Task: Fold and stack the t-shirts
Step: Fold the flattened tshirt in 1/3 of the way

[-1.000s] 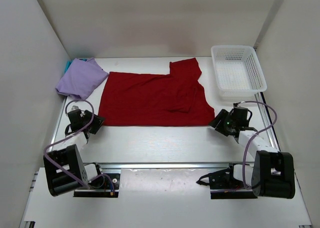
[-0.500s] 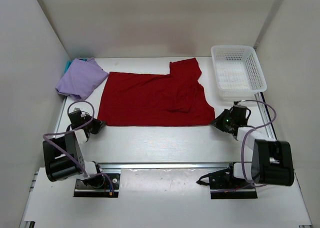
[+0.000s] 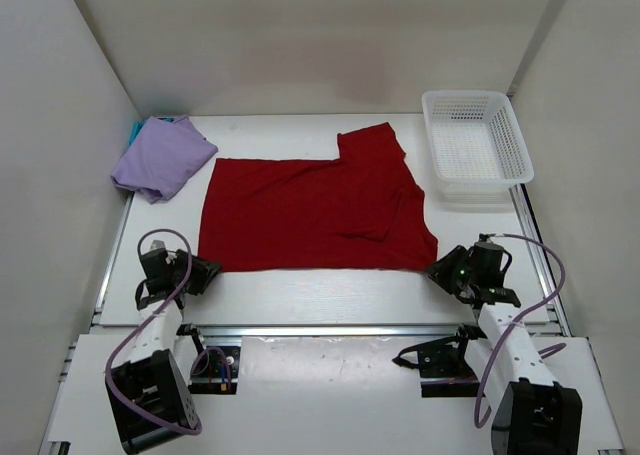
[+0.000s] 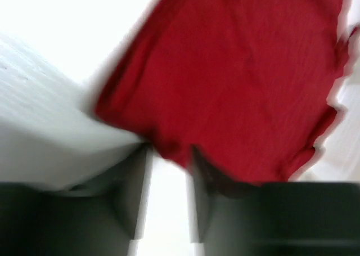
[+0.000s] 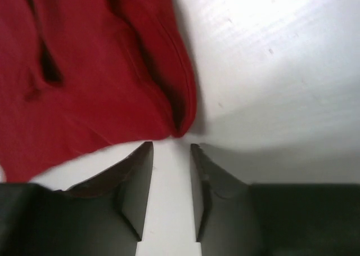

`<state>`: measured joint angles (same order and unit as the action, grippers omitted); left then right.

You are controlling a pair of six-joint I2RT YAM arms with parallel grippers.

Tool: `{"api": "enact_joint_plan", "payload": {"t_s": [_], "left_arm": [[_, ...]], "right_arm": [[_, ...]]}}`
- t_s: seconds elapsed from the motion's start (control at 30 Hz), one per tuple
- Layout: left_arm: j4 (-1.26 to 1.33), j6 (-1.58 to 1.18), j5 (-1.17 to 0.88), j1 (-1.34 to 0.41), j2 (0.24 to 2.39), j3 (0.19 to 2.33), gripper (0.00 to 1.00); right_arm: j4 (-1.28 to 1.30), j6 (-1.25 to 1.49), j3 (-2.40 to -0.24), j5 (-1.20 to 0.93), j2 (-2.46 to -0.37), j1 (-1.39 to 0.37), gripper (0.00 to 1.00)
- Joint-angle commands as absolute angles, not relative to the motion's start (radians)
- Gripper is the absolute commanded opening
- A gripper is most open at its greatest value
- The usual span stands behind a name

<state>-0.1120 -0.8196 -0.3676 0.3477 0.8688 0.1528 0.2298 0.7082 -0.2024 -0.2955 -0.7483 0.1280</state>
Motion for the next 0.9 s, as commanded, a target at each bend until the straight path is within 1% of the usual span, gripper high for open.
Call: {"api": "enact_joint_plan", "payload": {"t_s": [0.0,0.03,0.07,0.13,0.17,0.2,0.23,0.27,0.3,0.33,0.37,0.4,0.43,0.47,0.53,0.57,0.6,0.63,0.67,0.73,0.87], "left_arm": [[-0.216,-0.804,-0.385,0.348,0.845,0.155,0.54],[-0.231,-0.792,-0.358,0.339,0.841,0.191,0.70],[-0.262,-0.778,-0.338,0.337,0.845,0.211,0.78],[-0.311,-0.739,-0.299,0.322,0.854,0.320,0.85],[-0.324,-0.709,-0.276,0.308,0.862,0.345,0.85],[-0.331,-0.681,-0.269,0.293,0.867,0.391,0.84],[-0.315,-0.673,-0.261,0.284,0.865,0.425,0.77],[-0.301,-0.655,-0.288,0.263,0.871,0.434,0.64],[-0.238,-0.643,-0.307,0.233,0.874,0.437,0.57],[-0.192,-0.661,-0.346,0.186,0.888,0.431,0.48],[-0.143,-0.675,-0.351,0.158,0.905,0.425,0.44],[-0.118,-0.695,-0.351,0.087,0.900,0.425,0.38],[-0.089,-0.718,-0.321,-0.014,0.919,0.433,0.37],[-0.069,-0.718,-0.267,-0.070,0.939,0.454,0.37],[-0.033,-0.709,-0.186,-0.243,0.965,0.480,0.37],[0.022,-0.709,-0.164,-0.273,0.985,0.482,0.37],[0.035,-0.709,-0.157,-0.314,1.014,0.480,0.37],[0.067,-0.712,-0.152,-0.334,1.046,0.500,0.37],[0.075,-0.713,-0.169,-0.345,1.061,0.500,0.38],[0.115,-0.727,-0.198,-0.334,1.107,0.482,0.38],[0.184,-0.745,-0.232,-0.316,1.149,0.427,0.37]], "right_arm": [[0.394,0.674,-0.276,-0.220,-0.739,0.103,0.34],[0.403,0.660,-0.320,-0.204,-0.738,0.098,0.39],[0.420,0.634,-0.368,-0.195,-0.744,0.095,0.46],[0.449,0.589,-0.438,-0.175,-0.758,0.081,0.48],[0.460,0.575,-0.481,-0.173,-0.768,0.084,0.49],[0.460,0.554,-0.498,-0.173,-0.772,0.078,0.50],[0.448,0.531,-0.521,-0.189,-0.781,0.074,0.50],[0.407,0.514,-0.528,-0.254,-0.794,0.071,0.48],[0.367,0.515,-0.538,-0.303,-0.814,0.052,0.37],[0.321,0.529,-0.543,-0.308,-0.845,0.019,0.24],[0.286,0.544,-0.540,-0.304,-0.882,-0.054,0.16],[0.243,0.560,-0.541,-0.260,-0.902,-0.092,0.02],[0.210,0.558,-0.567,-0.221,-0.961,-0.159,0.00],[0.186,0.546,-0.595,-0.219,-1.023,-0.216,0.00],[0.118,0.548,-0.624,-0.228,-1.112,-0.242,0.00],[0.111,0.551,-0.649,-0.238,-1.164,-0.241,0.01],[0.082,0.558,-0.658,-0.238,-1.193,-0.247,0.07],[0.068,0.548,-0.667,-0.224,-1.248,-0.241,0.14],[0.060,0.545,-0.675,-0.238,-1.271,-0.236,0.17],[0.016,0.554,-0.672,-0.258,-1.322,-0.233,0.27],[-0.041,0.560,-0.679,-0.296,-1.406,-0.244,0.34]]}}
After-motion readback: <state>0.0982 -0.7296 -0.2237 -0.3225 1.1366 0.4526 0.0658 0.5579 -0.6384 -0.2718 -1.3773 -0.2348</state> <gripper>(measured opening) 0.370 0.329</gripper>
